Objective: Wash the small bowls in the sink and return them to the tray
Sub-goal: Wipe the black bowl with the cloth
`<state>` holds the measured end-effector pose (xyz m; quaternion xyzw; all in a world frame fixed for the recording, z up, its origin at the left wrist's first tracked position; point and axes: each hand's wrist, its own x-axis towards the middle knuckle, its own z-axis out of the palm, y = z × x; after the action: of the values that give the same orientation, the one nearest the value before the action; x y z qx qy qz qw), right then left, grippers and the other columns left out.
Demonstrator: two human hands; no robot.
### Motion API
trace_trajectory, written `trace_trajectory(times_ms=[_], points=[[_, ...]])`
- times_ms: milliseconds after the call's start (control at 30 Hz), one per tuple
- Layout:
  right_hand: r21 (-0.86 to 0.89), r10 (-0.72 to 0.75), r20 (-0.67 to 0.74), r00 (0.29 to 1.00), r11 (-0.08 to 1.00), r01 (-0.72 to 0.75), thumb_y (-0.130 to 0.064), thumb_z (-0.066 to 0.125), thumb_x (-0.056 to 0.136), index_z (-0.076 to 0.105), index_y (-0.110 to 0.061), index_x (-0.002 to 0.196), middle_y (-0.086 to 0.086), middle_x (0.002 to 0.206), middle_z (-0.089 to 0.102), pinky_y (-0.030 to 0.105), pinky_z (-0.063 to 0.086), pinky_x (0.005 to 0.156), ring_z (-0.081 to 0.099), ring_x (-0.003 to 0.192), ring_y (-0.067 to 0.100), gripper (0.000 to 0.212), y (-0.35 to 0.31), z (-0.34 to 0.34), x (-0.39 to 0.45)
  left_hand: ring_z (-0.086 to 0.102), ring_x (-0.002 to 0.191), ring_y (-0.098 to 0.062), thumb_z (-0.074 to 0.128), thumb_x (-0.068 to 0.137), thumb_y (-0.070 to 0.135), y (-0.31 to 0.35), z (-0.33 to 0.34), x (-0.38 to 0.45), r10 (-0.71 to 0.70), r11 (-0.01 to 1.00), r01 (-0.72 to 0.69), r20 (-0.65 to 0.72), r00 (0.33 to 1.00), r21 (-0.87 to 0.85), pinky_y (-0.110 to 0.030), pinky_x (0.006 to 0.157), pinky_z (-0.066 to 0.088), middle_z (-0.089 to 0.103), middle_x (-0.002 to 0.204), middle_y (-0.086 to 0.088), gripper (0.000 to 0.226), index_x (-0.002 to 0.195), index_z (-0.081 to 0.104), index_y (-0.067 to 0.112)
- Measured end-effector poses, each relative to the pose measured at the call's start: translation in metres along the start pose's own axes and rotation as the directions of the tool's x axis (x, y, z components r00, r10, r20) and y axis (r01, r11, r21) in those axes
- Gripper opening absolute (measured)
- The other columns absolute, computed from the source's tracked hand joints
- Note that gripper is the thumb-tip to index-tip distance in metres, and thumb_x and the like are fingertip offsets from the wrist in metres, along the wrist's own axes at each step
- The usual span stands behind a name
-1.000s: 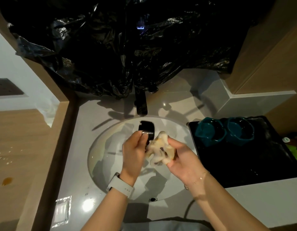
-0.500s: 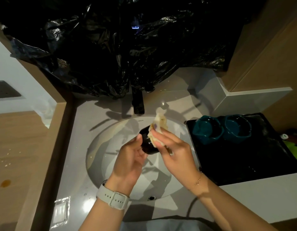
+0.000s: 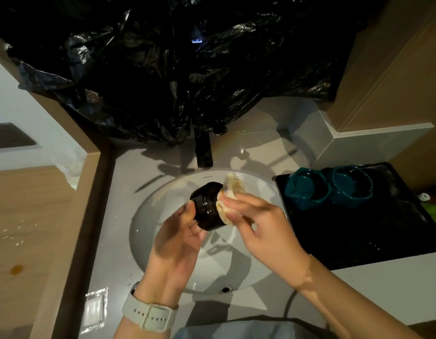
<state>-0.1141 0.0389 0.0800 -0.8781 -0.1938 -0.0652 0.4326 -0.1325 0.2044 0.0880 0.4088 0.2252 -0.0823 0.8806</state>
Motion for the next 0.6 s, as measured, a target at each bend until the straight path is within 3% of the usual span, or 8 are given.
trace_trajectory(times_ms=[133,233,333,433,600], points=[[0.074,0.027,0.038,0.999,0.997,-0.030,-0.024,0.057,0.091,0.068,-0.028,0.118,-0.006,0.120,0.068,0.013,0.044,0.097,0.060,0.111,0.004,0.029,-0.012,0.008,-0.021,0.064,0.104,-0.032,0.043,0.100,0.018,-0.007,0.002,0.002,-0.016,1.000,0.018,-0.072,0.997,0.021,-0.036,0.090,0.051,0.069,0.114,-0.020,0.035,0.119,0.064,-0.002],[0.102,0.066,-0.019,0.998,0.993,-0.064,-0.029,0.055,0.091,0.068,-0.027,0.117,-0.006,0.122,0.067,0.019,0.048,0.097,0.062,0.111,0.003,0.029,-0.013,0.004,-0.003,0.063,0.108,-0.032,0.047,0.096,0.017,-0.016,0.006,-0.005,-0.060,0.998,0.061,-0.046,0.997,0.006,-0.035,0.093,0.053,0.068,0.119,-0.021,0.036,0.122,0.063,-0.001],[0.147,0.072,-0.072,0.995,0.987,-0.061,-0.019,0.062,0.091,0.070,-0.023,0.114,-0.013,0.118,0.067,0.012,0.048,0.092,0.061,0.108,-0.005,0.025,-0.019,-0.004,-0.008,0.068,0.102,-0.027,0.047,0.095,0.015,-0.012,0.004,-0.012,0.010,0.999,-0.011,-0.013,1.000,-0.032,-0.037,0.090,0.054,0.071,0.112,-0.019,0.033,0.118,0.065,0.000],[0.203,0.043,-0.034,0.999,0.979,-0.035,-0.023,0.059,0.090,0.068,-0.027,0.117,-0.024,0.116,0.063,0.008,0.048,0.085,0.060,0.106,-0.009,0.029,-0.039,0.004,-0.031,0.066,0.099,-0.035,0.042,0.101,0.019,-0.007,0.002,-0.012,0.036,0.999,-0.035,-0.042,0.998,0.016,-0.047,0.092,0.048,0.070,0.108,-0.022,0.034,0.115,0.064,-0.003],[0.196,0.112,-0.084,0.990,0.976,-0.094,-0.024,0.059,0.092,0.067,-0.025,0.119,-0.018,0.122,0.060,0.012,0.042,0.099,0.055,0.116,-0.009,0.028,-0.025,0.003,0.000,0.064,0.107,-0.034,0.050,0.094,0.011,-0.011,0.005,-0.010,0.063,0.998,-0.062,-0.080,0.995,0.020,-0.044,0.102,0.045,0.066,0.117,-0.025,0.032,0.118,0.061,-0.007]])
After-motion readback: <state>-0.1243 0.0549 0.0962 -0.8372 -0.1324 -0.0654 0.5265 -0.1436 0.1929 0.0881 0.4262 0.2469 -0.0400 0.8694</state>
